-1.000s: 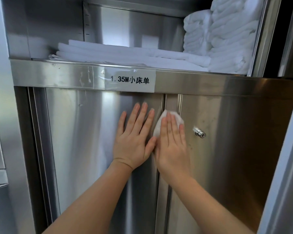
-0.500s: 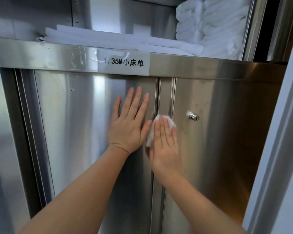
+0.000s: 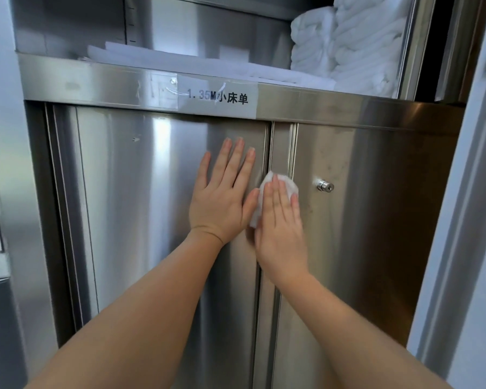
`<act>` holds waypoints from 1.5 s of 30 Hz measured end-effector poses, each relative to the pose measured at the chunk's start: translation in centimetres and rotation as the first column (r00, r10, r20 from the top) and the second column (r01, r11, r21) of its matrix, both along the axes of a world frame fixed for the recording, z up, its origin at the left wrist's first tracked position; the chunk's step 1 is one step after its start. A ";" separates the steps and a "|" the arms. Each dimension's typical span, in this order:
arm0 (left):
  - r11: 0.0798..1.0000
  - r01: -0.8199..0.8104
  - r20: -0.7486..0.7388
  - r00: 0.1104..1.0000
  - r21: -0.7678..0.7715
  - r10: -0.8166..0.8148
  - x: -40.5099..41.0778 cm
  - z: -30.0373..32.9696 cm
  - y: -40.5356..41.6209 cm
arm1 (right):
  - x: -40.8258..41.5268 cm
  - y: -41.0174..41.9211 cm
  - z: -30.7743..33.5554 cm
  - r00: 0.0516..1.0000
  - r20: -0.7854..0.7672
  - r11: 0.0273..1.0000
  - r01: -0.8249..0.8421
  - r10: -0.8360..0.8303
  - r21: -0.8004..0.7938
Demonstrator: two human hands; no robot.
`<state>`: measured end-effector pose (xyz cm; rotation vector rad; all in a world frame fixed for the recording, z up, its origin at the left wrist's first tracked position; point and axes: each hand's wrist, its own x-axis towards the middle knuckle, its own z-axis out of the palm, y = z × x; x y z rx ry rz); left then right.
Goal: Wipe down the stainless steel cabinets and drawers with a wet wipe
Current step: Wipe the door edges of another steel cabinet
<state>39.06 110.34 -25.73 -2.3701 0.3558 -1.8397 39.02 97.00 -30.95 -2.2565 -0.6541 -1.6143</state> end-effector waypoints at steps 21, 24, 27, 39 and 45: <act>0.998 -0.057 0.007 0.998 -0.021 0.057 0.4 -7.0 2.3 | -1.1 -5.1 -2.8 0.992 0.040 0.909 0.124 -0.118 -0.398; 0.998 -0.063 0.029 0.998 -0.023 0.064 0.5 -6.9 2.3 | -0.7 -4.6 -2.0 0.988 0.048 0.903 0.155 -0.148 -0.401; 0.998 -0.069 0.041 0.997 -0.015 0.069 0.4 -7.1 2.3 | 0.2 -3.6 2.5 0.990 0.047 0.952 0.141 -0.134 -0.273; 0.995 -0.098 0.055 0.994 -0.005 0.098 0.9 -7.2 2.3 | -1.6 -5.2 -18.9 0.975 -0.126 0.852 0.094 -0.183 -0.515; 0.996 -0.086 0.053 0.995 -0.011 0.086 0.9 -7.0 2.3 | -0.6 -4.6 -7.5 0.984 -0.052 0.910 0.138 -0.171 -0.390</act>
